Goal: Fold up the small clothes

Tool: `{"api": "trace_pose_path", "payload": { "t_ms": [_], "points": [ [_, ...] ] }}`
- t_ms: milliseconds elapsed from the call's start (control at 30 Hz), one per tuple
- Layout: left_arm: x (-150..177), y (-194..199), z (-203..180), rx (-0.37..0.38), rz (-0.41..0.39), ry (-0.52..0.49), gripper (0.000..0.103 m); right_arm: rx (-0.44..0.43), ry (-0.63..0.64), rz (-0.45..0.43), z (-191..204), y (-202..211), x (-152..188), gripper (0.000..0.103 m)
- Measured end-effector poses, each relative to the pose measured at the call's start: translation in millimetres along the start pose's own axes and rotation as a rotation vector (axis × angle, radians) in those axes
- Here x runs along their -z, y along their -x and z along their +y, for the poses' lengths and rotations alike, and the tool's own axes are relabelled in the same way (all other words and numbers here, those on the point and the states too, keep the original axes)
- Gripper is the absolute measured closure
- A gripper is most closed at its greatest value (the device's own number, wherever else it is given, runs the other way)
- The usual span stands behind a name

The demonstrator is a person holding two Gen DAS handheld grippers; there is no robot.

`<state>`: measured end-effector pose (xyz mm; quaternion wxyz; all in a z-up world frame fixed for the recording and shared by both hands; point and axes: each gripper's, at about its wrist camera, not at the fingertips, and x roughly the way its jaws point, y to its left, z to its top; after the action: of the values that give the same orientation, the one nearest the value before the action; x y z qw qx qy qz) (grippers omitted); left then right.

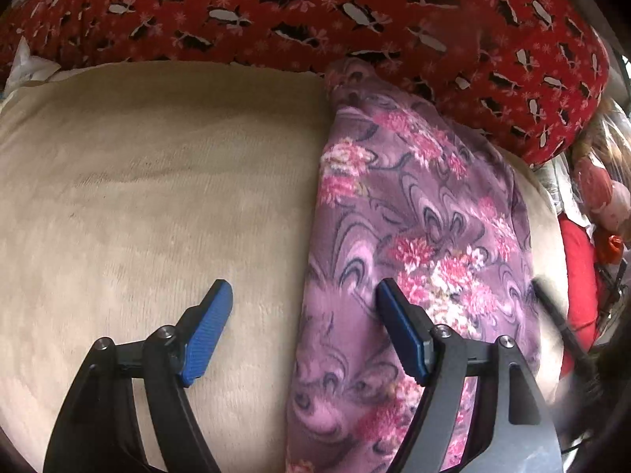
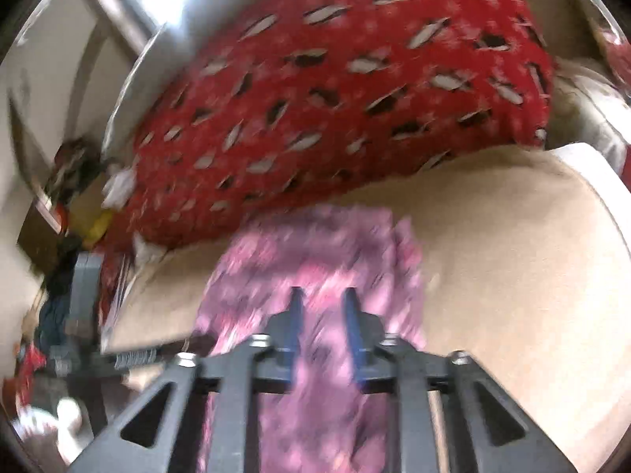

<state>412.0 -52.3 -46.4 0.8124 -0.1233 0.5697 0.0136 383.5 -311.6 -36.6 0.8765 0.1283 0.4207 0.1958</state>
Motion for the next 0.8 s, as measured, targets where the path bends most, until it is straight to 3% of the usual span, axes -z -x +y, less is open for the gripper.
{"api": "trace_pose_path", "payload": {
  "t_ms": [33, 67, 300, 400, 567, 633, 700, 800],
  "points": [
    [2, 2, 0, -0.005, 0.004, -0.004, 0.027, 0.042, 0.016, 0.053, 0, -10, 9, 0.058],
    [4, 5, 0, -0.011, 0.007, -0.012, 0.027, 0.066, 0.03, 0.047, 2, -9, 15, 0.058],
    [22, 24, 0, -0.061, -0.012, -0.062, 0.027, 0.018, 0.008, -0.05, 18, 37, 29, 0.057],
    [33, 28, 4, -0.046, 0.017, -0.057, 0.027, 0.116, 0.043, 0.122, 5, 18, 56, 0.059],
    [66, 41, 13, -0.004, 0.022, -0.08, 0.027, 0.018, -0.022, -0.041, 6, 65, 62, 0.059],
    [77, 24, 12, -0.014, 0.076, -0.102, 0.026, 0.047, -0.012, 0.009, 2, 58, 73, 0.059],
    [83, 19, 12, -0.018, 0.084, -0.107, 0.026, 0.103, -0.01, 0.143, -8, 32, 88, 0.059],
    [75, 33, 12, 0.036, 0.08, -0.122, 0.026, 0.067, -0.046, 0.088, -8, 47, 70, 0.06]
  ]
}}
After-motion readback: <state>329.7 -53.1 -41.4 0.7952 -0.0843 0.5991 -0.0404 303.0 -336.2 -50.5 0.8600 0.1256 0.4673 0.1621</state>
